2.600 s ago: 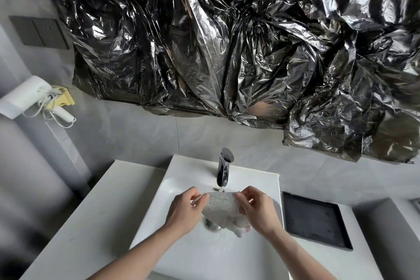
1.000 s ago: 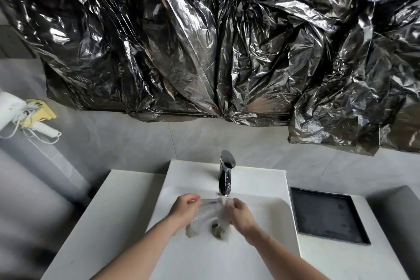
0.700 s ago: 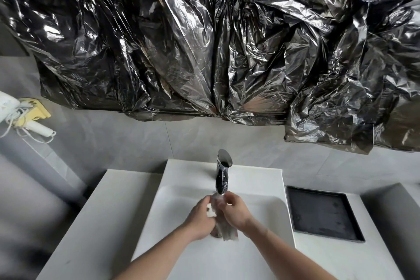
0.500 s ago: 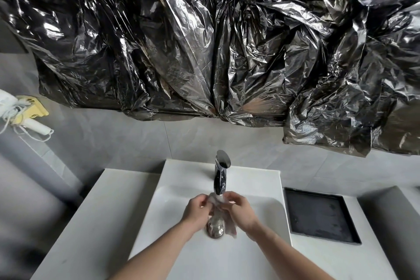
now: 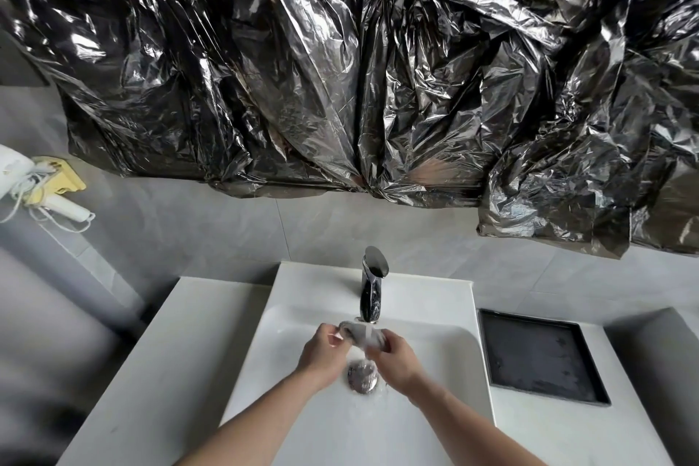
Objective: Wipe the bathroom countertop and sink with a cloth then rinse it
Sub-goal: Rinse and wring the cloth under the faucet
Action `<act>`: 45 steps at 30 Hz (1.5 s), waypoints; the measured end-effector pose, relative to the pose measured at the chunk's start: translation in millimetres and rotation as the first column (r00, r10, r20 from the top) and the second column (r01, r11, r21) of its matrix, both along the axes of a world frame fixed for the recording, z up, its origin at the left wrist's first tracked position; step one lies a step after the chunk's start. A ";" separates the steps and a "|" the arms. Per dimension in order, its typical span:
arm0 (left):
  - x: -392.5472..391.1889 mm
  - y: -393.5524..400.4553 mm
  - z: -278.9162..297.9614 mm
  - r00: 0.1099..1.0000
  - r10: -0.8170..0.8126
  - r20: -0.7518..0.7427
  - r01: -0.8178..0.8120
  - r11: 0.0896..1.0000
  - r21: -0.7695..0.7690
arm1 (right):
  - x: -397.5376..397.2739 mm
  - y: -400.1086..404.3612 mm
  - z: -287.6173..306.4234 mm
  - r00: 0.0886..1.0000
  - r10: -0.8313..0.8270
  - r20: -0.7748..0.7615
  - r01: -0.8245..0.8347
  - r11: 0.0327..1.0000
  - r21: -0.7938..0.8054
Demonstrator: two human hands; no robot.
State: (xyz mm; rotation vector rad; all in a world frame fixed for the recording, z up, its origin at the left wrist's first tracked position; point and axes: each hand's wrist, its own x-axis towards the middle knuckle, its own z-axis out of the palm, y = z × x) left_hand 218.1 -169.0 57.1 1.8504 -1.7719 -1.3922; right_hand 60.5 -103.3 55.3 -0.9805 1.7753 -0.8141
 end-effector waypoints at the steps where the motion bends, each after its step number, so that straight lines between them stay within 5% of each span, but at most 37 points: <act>1: 5.1 1.9 -2.7 0.996 -0.075 0.048 0.078 0.995 -0.066 | 1.5 -0.2 7.8 1.000 0.000 -0.031 -0.001 1.000 -0.029; 6: 8.4 4.1 -6.3 0.941 -0.336 0.039 0.337 0.920 -0.202 | -1.1 -10.4 11.0 0.977 0.192 -0.095 -0.198 0.979 -0.054; 12: -4.8 -4.8 -3.2 0.982 -0.166 -0.093 0.151 0.977 -0.149 | -8.9 -8.0 -0.8 0.995 0.068 0.075 -0.061 0.994 -0.088; 17: -17.1 -3.2 5.4 0.963 -0.204 -0.174 0.188 0.976 -0.107 | -11.3 -2.7 1.0 0.970 0.238 -0.052 -0.239 0.970 -0.030; 23: 2.7 5.0 9.1 0.882 -0.467 0.065 0.469 0.857 -0.214 | -9.8 -8.2 14.6 0.982 0.167 0.083 -0.169 0.986 0.008; 28: 6.8 5.2 6.6 0.736 -0.604 0.305 0.676 0.679 -0.286 | -6.6 -11.7 26.5 0.958 0.167 0.233 -0.214 0.958 0.193; 32: -4.8 -2.9 16.2 0.715 -0.485 0.504 0.658 0.709 -0.252 | -2.7 -15.6 30.2 0.956 0.290 0.054 -0.295 0.941 0.169; 35: -15.1 -7.8 26.0 0.672 -0.461 0.580 0.650 0.742 -0.163 | 0.2 -15.0 24.9 0.850 0.435 -0.296 -0.413 0.900 0.137; 37: -20.5 -11.6 25.5 0.743 -0.443 0.502 0.560 0.822 -0.102 | 1.1 -12.2 17.2 0.729 0.452 -0.514 -0.435 0.886 0.163; 40: -26.5 -16.5 22.4 0.831 -0.436 0.346 0.447 0.893 0.054 | -0.7 -9.3 3.0 0.646 0.473 -0.599 -0.489 0.859 0.152; 45: -28.0 -11.1 30.1 0.959 -0.281 0.043 0.276 0.955 0.105 | -6.5 -7.2 -8.8 0.902 0.285 -0.325 -0.290 0.956 0.036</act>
